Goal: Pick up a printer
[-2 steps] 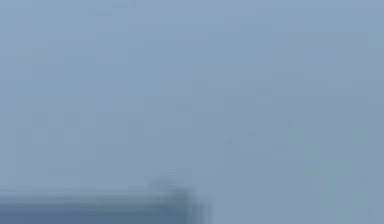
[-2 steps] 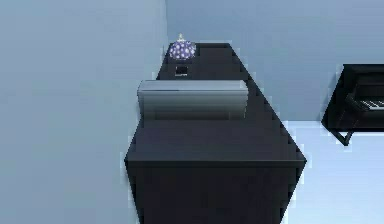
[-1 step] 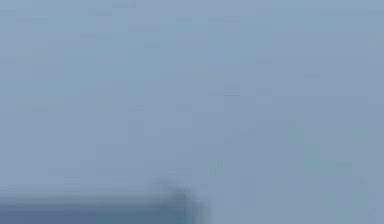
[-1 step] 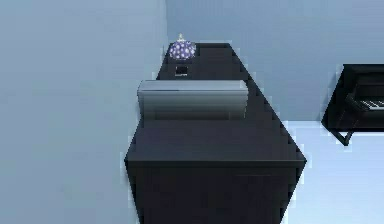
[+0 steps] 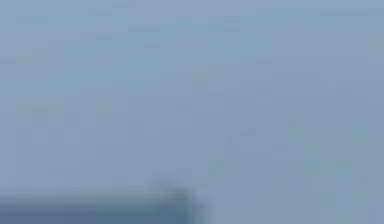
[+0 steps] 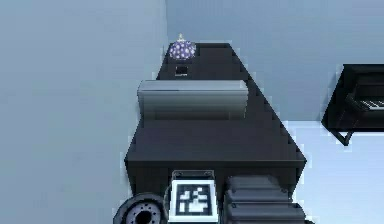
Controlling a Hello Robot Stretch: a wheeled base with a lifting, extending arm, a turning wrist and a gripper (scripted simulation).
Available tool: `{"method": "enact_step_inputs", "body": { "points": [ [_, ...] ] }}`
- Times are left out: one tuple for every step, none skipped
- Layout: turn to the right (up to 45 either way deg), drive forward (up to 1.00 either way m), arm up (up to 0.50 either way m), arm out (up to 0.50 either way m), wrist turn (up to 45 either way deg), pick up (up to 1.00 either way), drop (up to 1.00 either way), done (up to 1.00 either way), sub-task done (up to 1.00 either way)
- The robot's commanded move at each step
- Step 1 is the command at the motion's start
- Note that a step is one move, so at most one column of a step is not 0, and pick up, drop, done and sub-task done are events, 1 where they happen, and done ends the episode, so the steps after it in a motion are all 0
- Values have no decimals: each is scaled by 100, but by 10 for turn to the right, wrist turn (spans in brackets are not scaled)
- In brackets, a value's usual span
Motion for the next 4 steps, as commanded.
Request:
{"method": "enact_step_inputs", "body": {
  "points": [
    [0,0,0,42,0,0,0,0,0],
    [0,0,0,0,450,0,0,0,0],
    [0,0,0,0,450,0,0,0,0],
    [0,0,0,0,450,0,0,0,0]
  ]
}}
